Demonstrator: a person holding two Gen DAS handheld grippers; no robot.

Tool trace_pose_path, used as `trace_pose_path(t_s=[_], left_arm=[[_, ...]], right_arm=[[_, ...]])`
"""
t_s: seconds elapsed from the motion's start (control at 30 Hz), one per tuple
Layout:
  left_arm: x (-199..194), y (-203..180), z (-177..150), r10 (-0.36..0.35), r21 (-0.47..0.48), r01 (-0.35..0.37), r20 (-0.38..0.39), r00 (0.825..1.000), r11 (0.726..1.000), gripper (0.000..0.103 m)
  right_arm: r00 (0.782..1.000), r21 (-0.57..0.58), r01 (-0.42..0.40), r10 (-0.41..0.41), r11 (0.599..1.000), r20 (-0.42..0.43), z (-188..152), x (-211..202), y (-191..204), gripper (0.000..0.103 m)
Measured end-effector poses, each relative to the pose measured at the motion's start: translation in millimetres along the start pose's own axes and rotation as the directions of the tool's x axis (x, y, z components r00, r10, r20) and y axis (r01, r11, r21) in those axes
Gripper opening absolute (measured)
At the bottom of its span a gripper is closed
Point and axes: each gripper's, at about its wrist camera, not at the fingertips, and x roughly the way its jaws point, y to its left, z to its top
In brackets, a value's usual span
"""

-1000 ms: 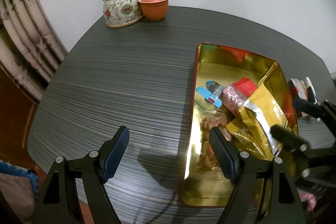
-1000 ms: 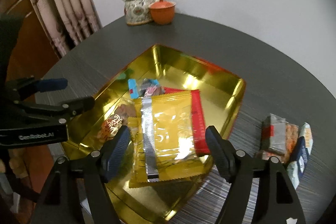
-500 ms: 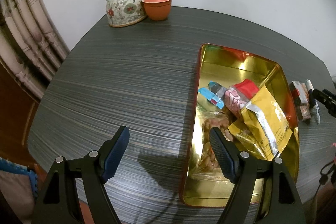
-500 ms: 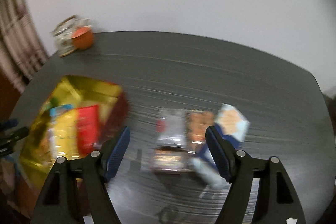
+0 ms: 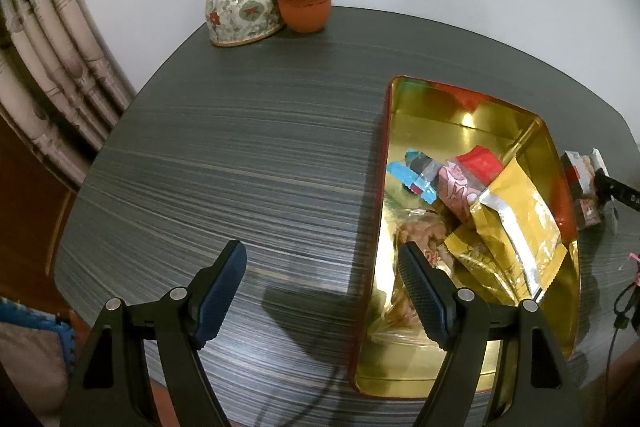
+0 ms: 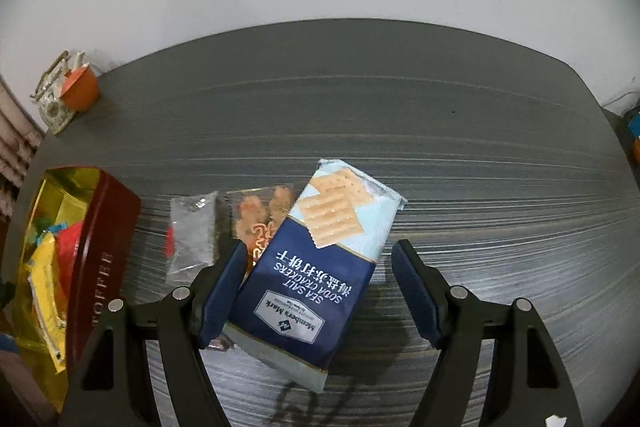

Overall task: Organize snacks
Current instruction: 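Move the right gripper to the blue soda cracker pack and grasp it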

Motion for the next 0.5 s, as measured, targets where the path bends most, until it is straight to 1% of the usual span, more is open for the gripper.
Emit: trace_pose_path(t_s=[0.13, 0.23, 0.4, 0.5], left_arm=[[0.4, -1.7, -0.6, 0.002, 0.004, -0.002, 0.000, 1.000, 1.000, 0.079], [0.3, -4.1, -1.6, 0.006, 0.012, -0.006, 0.001, 1.000, 1.000, 0.079], [0.3, -7.8, -2.6, 0.019, 0.026, -0.019, 0.006, 1.000, 0.999, 0.079], [-0.5, -10.0, -3.8, 0.033, 0.037, -0.034, 0.016, 0.999, 0.999, 0.079]], right_arm=[[1.000, -0.009, 0.016, -0.016, 1.000, 0.004, -2.5, 2.4, -6.8, 0.071], [1.000, -0.025, 0.009, -0.009, 1.000, 0.011, -3.2, 1.6, -8.3, 0.069], [1.000, -0.067, 0.004, -0.002, 0.998, 0.024, -8.7, -2.9, -11.9, 0.061], [1.000, -0.081, -0.002, 0.005, 0.997, 0.030, -11.7, -5.3, -13.4, 0.060]])
